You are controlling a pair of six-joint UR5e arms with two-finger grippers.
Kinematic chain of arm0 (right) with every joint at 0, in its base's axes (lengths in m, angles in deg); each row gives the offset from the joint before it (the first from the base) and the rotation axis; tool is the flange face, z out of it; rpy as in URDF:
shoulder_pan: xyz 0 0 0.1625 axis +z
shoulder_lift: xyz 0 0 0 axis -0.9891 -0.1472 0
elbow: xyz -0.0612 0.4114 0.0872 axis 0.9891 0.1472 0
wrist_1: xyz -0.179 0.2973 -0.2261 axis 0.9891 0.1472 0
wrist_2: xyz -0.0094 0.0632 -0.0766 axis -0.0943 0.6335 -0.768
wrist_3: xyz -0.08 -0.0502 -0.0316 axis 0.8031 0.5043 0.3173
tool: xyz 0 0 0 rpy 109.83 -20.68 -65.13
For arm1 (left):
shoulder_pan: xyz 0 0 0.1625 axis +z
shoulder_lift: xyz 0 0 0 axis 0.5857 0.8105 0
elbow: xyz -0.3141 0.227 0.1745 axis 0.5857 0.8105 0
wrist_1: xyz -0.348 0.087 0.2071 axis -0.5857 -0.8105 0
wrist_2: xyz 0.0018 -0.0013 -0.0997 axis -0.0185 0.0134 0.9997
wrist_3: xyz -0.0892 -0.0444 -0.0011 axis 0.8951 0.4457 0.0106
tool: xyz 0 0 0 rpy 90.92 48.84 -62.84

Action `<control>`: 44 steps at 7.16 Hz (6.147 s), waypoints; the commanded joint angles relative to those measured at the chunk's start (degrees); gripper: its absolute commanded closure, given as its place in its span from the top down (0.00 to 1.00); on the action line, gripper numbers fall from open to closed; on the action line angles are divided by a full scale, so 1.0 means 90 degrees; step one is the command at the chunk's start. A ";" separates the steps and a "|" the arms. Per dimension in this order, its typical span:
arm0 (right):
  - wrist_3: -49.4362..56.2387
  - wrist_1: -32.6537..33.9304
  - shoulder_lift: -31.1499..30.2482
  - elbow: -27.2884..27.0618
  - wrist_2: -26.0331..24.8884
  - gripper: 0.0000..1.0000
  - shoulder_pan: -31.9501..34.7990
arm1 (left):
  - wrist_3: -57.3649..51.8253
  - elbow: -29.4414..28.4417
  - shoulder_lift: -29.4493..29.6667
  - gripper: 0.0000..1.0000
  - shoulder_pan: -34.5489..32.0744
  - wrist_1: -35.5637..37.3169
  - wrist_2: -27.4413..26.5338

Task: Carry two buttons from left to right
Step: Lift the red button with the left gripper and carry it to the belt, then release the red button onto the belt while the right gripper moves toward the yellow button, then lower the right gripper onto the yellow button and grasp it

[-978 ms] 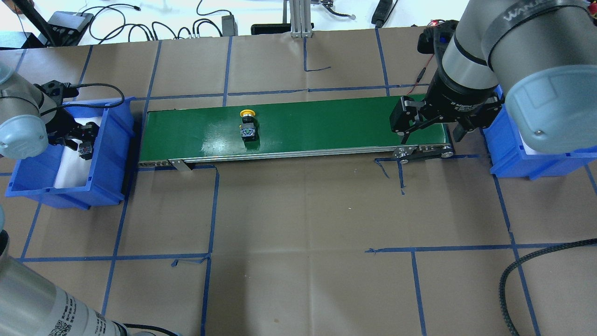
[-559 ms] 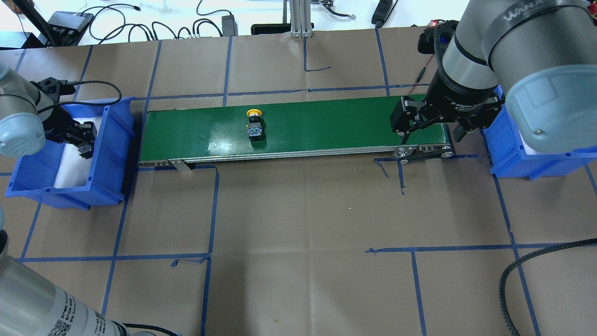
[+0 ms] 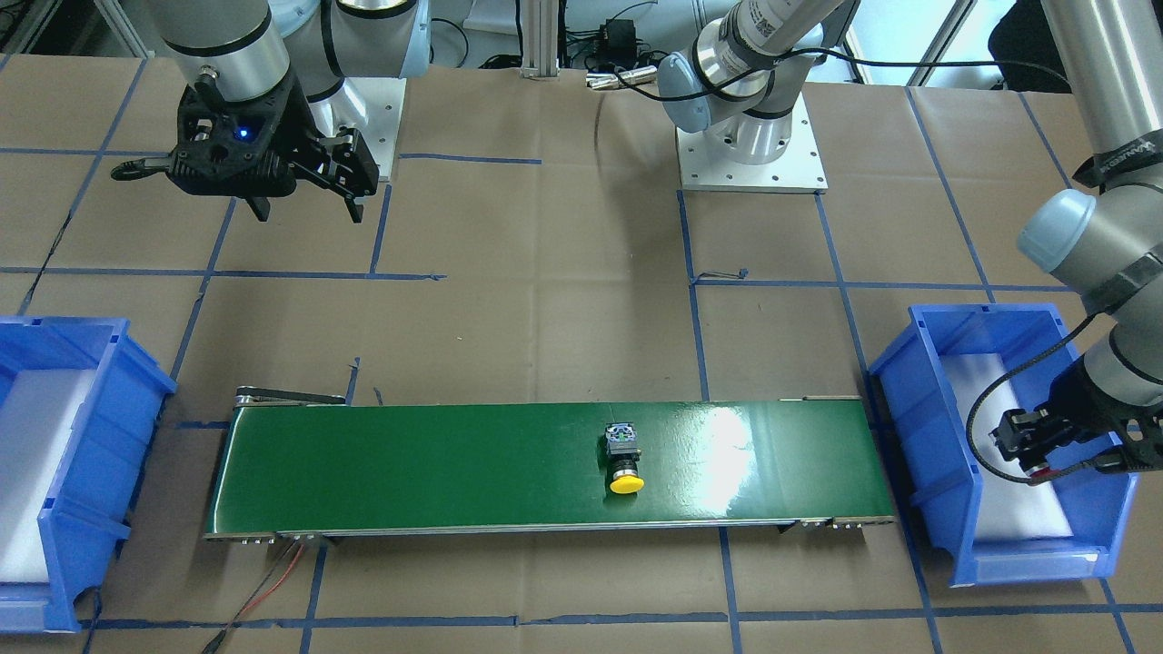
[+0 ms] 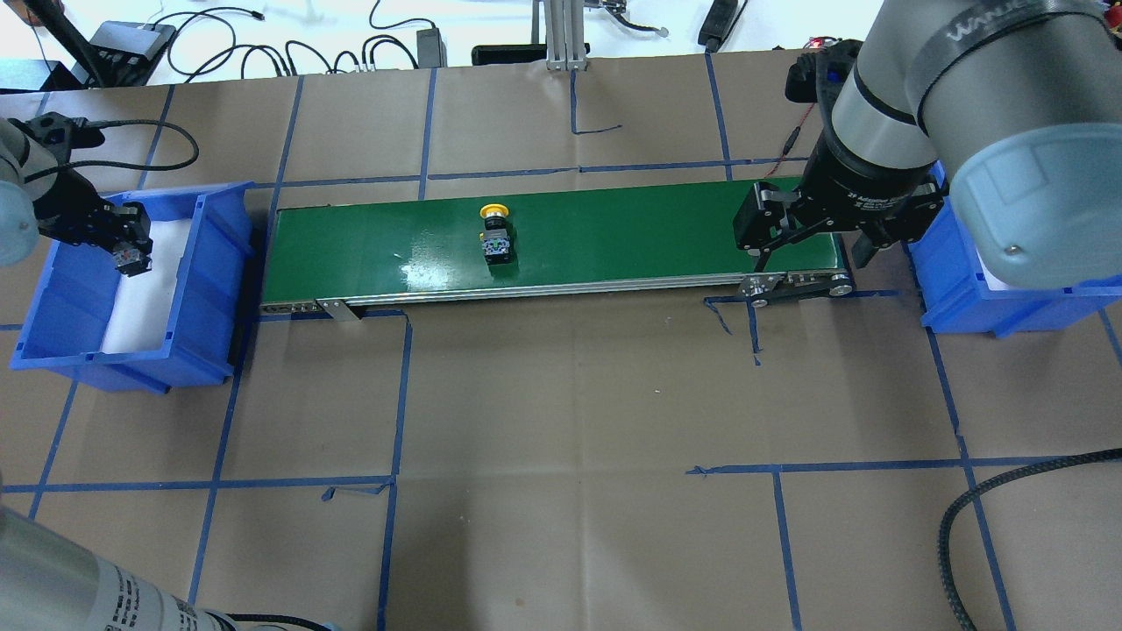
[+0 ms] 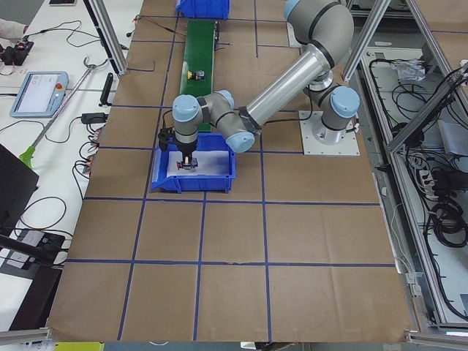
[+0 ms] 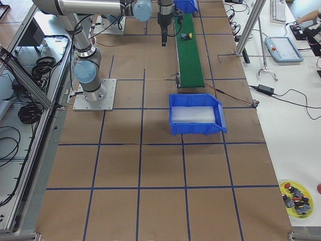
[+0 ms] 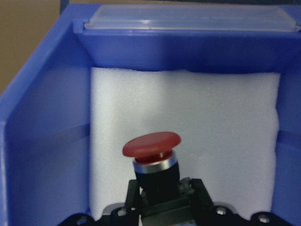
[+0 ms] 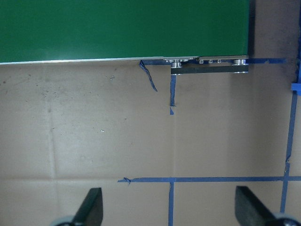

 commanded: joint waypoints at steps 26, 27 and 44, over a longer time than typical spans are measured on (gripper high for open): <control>0.0000 0.0176 0.0622 0.0096 0.0068 1.00 0.0047 | 0.0926 0.0616 -0.0124 0.04 -0.2299 0.0056 -0.0011; 0.0000 0.0205 0.0798 0.0445 0.0068 1.00 0.0047 | 0.0926 0.0625 -0.0104 0.16 -0.2299 0.0056 -0.0011; -0.0010 0.2598 0.3807 0.1171 0.0781 1.00 0.0145 | 0.3064 -0.0487 -0.1930 1.00 -0.3148 -0.3147 -0.0098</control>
